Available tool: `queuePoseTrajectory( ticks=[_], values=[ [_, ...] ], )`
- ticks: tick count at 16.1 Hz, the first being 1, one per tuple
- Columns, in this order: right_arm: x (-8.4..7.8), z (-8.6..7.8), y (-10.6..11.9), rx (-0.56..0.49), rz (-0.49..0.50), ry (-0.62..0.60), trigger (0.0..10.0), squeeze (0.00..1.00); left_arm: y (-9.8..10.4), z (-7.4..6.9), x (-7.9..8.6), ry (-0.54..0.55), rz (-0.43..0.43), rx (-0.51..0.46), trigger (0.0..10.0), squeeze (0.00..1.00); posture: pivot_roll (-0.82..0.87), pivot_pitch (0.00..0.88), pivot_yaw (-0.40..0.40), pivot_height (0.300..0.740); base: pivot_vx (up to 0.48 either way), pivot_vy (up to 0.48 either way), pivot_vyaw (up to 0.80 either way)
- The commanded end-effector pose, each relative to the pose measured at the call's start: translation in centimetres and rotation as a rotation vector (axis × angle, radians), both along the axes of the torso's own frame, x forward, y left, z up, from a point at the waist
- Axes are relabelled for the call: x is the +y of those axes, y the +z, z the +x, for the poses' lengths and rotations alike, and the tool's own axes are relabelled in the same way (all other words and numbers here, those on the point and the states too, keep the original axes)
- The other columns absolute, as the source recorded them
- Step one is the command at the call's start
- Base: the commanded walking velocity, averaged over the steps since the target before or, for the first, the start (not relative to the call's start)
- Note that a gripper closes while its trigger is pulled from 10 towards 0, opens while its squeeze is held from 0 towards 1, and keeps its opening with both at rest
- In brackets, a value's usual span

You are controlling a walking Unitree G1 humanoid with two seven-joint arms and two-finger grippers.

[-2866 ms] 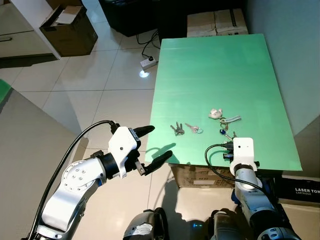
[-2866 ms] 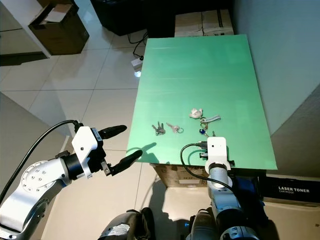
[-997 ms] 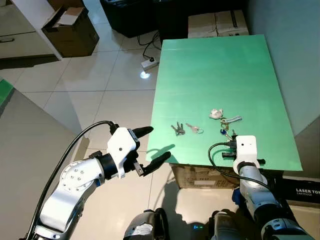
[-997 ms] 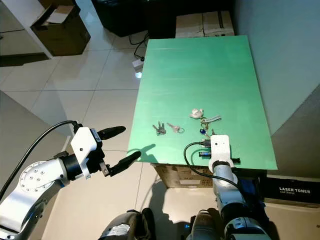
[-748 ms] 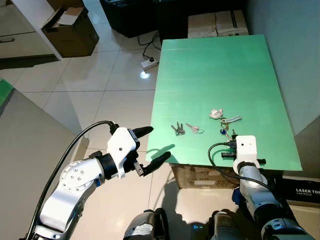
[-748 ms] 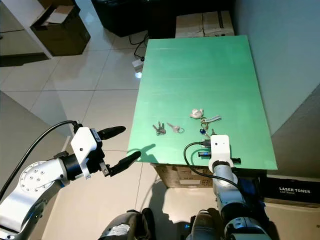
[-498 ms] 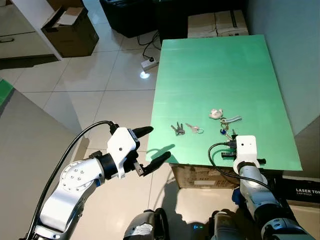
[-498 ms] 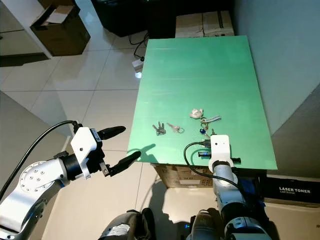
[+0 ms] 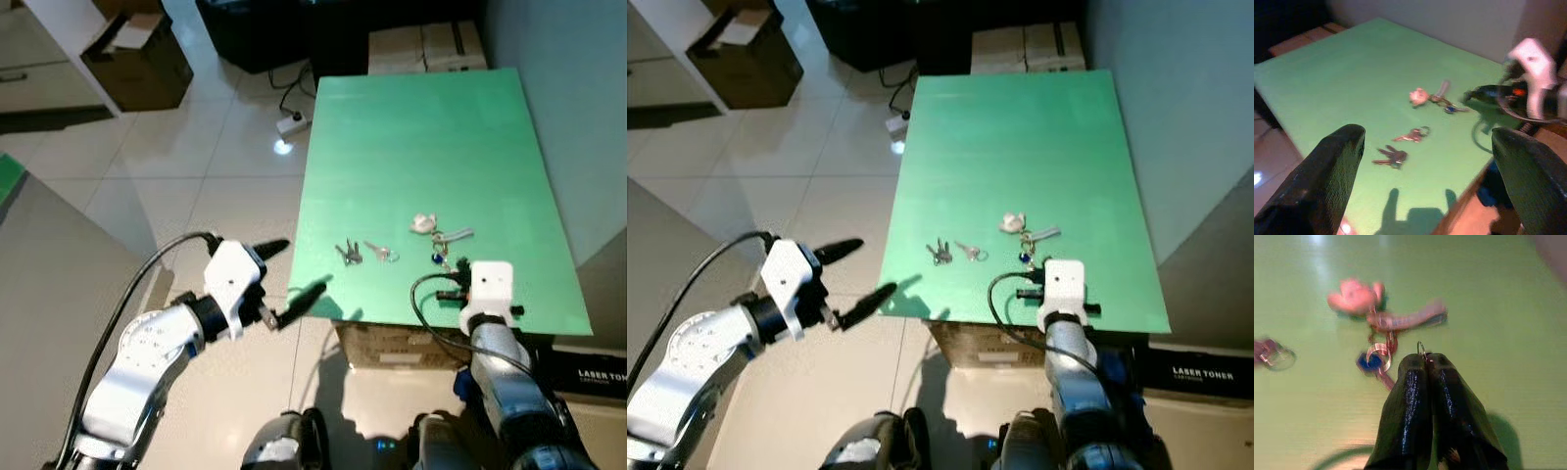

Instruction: Hang keys on a hook

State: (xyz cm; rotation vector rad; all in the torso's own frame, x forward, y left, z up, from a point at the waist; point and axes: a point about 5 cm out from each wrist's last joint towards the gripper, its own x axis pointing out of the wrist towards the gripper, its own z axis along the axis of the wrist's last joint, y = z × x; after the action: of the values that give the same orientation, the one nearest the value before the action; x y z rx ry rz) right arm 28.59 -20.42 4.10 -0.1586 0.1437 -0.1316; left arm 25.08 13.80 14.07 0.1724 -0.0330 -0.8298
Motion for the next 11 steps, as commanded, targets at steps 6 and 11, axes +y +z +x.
queuePoseTrajectory(
  ticks=[6, 11],
  values=[
    [0.3, -1.9, 4.9, -0.146, 0.062, -0.052, 0.0, 0.0, -2.1, 3.1, 1.3, 0.372, -0.072, 0.072, 10.0, 0.0, -0.17, 0.151, 0.154, 0.74, 0.0, 0.0, 0.0],
    [0.1, -1.8, 7.3, -0.175, 0.076, -0.043, 0.0, 0.0, -2.5, 3.9, -0.4, 0.343, -0.084, 0.064, 10.0, 0.0, -0.23, 0.128, 0.182, 0.74, 0.0, 0.0, 0.0]
  ],
)
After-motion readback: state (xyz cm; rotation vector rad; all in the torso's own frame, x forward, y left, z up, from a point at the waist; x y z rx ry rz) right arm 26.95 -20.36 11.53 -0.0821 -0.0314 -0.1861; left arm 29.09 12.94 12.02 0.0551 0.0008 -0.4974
